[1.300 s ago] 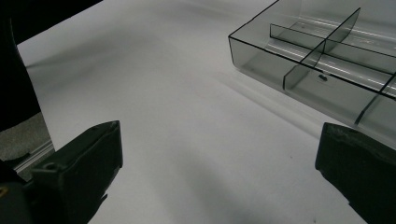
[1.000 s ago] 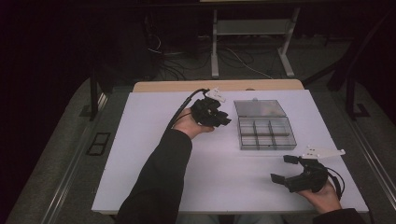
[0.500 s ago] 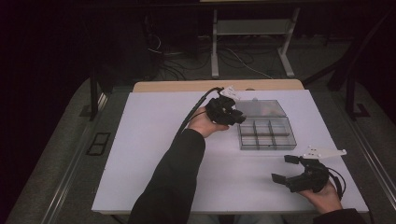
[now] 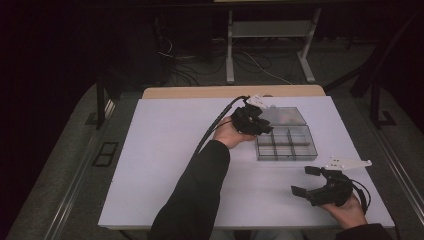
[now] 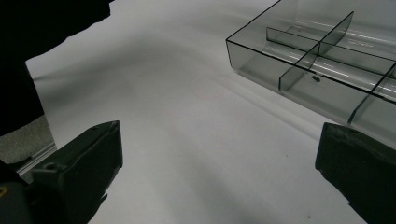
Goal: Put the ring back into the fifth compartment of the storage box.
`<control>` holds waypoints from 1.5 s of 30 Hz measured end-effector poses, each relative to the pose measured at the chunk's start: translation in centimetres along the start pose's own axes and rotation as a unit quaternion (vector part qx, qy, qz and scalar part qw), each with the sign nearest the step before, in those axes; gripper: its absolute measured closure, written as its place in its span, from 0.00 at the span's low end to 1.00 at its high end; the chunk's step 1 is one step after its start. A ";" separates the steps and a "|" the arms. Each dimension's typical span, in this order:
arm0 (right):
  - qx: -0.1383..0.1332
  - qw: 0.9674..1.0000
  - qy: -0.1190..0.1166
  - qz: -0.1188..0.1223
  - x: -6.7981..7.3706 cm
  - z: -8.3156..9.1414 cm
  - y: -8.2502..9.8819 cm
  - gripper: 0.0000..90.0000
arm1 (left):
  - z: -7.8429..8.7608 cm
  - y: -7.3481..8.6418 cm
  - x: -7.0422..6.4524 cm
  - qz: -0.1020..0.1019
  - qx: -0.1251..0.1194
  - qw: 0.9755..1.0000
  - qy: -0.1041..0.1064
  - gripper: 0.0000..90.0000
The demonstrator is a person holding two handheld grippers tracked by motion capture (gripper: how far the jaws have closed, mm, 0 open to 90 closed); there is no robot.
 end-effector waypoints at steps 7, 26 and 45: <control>0.000 1.000 -0.001 0.000 0.0 -0.1 0.0 0.00 | -1.1 0.1 0.1 0.006 -0.002 1.000 0.006 0.79; 0.007 1.000 -0.005 0.003 0.0 -0.2 0.0 0.00 | -4.9 1.2 0.9 0.028 0.002 1.000 0.013 0.79; 0.003 1.000 -0.007 0.005 0.0 -0.3 -0.2 0.00 | -8.1 1.9 2.5 0.071 -0.032 0.997 -0.010 0.79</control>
Point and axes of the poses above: each handheld gripper's, and its own axes: z roughly backward along the jaws, y roughly out of its underside, x roughly to its left, the point moved 4 cm from there along -z, roughly forward along the jaws, and after that the axes turned 4 degrees about y, right-handed, at the moved point
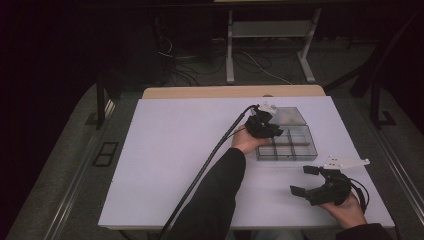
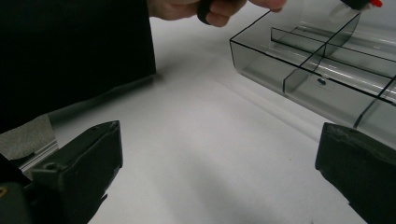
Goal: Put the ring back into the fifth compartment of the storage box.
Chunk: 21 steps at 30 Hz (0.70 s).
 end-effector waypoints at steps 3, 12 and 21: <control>0.000 1.000 -0.001 0.000 0.0 0.0 0.0 0.00 | -0.5 -0.1 0.0 0.001 -0.004 1.000 -0.003 0.79; -0.001 1.000 -0.002 -0.001 0.0 0.1 0.0 0.00 | -0.5 -0.4 -0.3 0.010 -0.008 1.000 -0.004 0.59; -0.001 1.000 0.000 -0.002 0.0 0.1 0.0 0.00 | 1.6 -1.1 -0.8 0.018 -0.009 1.000 0.014 0.38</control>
Point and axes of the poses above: each handheld gripper's, and its own axes: z roughly backward along the jaws, y roughly out of its underside, x roughly to its left, the point moved 4 cm from there along -z, roughly forward along the jaws, and after that the axes turned 4 degrees about y, right-handed, at the moved point
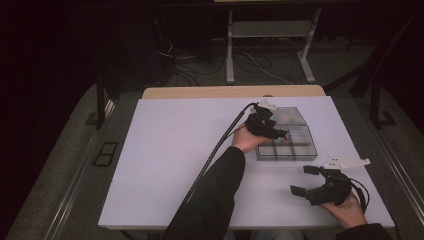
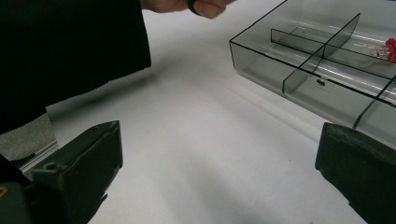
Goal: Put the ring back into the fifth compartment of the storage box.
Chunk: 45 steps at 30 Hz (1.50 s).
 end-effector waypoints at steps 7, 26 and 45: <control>0.000 1.000 0.001 0.000 0.0 0.0 0.0 0.00 | 2.3 -0.4 -0.7 0.012 0.008 1.000 0.007 0.06; 0.000 1.000 0.005 0.002 0.0 0.1 0.1 0.00 | 8.6 0.4 -2.9 -0.011 0.002 1.000 -0.017 0.00; 0.001 1.000 0.007 -0.001 0.0 0.2 0.1 0.00 | 14.0 4.1 -3.7 -0.007 -0.010 0.999 -0.050 0.00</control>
Point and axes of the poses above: each handheld gripper's, and its own axes: z roughly backward along the jaws, y roughly out of its underside, x roughly to its left, the point moved 4 cm from there along -z, roughly forward along the jaws, and after that the axes turned 4 degrees about y, right-handed, at the moved point
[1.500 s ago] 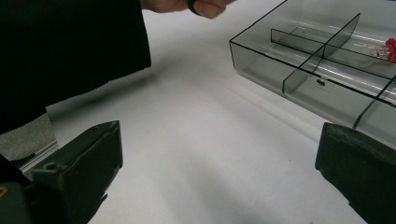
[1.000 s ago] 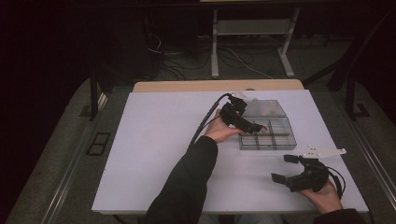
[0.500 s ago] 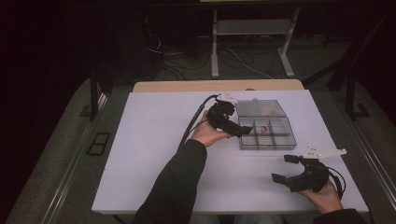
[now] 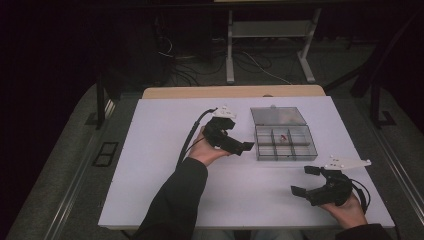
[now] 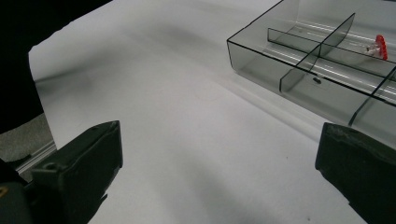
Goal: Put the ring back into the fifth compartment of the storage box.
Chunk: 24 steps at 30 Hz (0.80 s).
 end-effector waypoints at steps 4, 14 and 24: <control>-0.001 1.000 0.000 0.001 0.0 0.0 0.0 0.00 | 1.4 0.9 0.1 0.008 -0.010 1.000 -0.008 0.00; -0.001 1.000 0.002 0.000 -0.1 0.0 0.1 0.00 | 4.2 4.1 0.5 0.039 -0.030 0.998 -0.028 0.00; 0.000 1.000 0.004 -0.003 -0.1 -0.1 0.1 0.00 | 6.7 8.1 0.4 0.063 -0.039 0.996 -0.046 0.00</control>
Point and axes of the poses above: each handheld gripper's, and its own axes: z roughly backward along the jaws, y roughly out of its underside, x roughly to its left, the point moved 4 cm from there along -z, roughly forward along the jaws, and after that the axes turned 4 degrees about y, right-handed, at the moved point
